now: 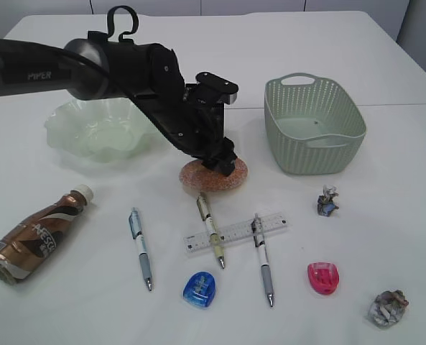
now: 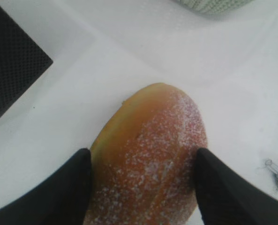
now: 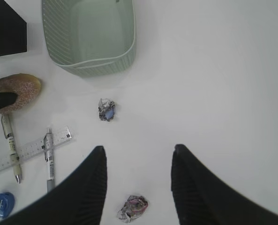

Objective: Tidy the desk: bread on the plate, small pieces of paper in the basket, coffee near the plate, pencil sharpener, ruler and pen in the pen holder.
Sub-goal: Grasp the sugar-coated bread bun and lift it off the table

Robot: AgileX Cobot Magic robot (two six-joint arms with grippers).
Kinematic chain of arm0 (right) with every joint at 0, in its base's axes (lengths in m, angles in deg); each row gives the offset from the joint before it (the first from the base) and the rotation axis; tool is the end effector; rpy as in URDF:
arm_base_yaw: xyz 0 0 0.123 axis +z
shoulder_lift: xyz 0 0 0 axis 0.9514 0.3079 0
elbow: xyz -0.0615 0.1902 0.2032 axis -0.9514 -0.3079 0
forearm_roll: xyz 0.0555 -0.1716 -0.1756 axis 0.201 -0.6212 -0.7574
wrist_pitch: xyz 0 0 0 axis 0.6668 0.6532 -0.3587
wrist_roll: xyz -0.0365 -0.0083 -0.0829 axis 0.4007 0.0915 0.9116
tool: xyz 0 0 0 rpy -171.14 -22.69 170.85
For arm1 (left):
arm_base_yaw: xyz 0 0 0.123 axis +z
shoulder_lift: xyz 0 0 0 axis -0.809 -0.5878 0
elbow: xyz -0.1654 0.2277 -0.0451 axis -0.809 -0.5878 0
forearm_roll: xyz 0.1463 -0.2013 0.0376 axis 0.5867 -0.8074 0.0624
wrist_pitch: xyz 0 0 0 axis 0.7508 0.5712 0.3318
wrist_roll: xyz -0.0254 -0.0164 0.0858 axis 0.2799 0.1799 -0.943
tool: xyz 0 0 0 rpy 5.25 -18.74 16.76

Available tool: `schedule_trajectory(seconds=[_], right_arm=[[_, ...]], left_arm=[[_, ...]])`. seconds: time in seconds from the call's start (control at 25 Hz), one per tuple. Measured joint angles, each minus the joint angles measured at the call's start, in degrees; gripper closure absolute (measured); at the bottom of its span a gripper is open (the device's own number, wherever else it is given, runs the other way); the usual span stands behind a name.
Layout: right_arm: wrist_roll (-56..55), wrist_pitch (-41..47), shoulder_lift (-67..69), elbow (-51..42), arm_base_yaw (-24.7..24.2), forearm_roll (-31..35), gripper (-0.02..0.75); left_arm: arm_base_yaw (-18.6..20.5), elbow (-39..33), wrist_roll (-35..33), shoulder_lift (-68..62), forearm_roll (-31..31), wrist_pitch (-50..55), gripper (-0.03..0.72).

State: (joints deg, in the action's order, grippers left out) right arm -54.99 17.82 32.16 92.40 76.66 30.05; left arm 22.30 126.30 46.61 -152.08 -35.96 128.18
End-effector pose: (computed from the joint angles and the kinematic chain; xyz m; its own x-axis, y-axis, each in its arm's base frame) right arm 0.2326 0.0139 0.3964 -0.8063 0.1626 -0.5687 0.1364 0.9867 0.0887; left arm 0.4257 -0.2825 0.1417 -0.6174 0.6072 -0.5001 0.7262 0.6843 -0.0658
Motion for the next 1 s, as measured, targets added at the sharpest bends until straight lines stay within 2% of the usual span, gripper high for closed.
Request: schedule_trajectory(seconds=[0.44,0.76,1.0], right_arm=[[0.0,-0.3,0.0,0.0,0.0,-0.1,0.374],[0.0,-0.3,0.0,0.0,0.0,-0.1,0.374],[1.3,-0.3,0.0,0.0,0.0,-0.1,0.374]], left_arm=[[0.0,1.1,0.0,-1.0,-0.2,2.3,0.565],[0.0,1.1,0.0,-0.5,0.3,3.6,0.589],[0.0,0.5,0.5,1.3,0.7,9.7,0.594]])
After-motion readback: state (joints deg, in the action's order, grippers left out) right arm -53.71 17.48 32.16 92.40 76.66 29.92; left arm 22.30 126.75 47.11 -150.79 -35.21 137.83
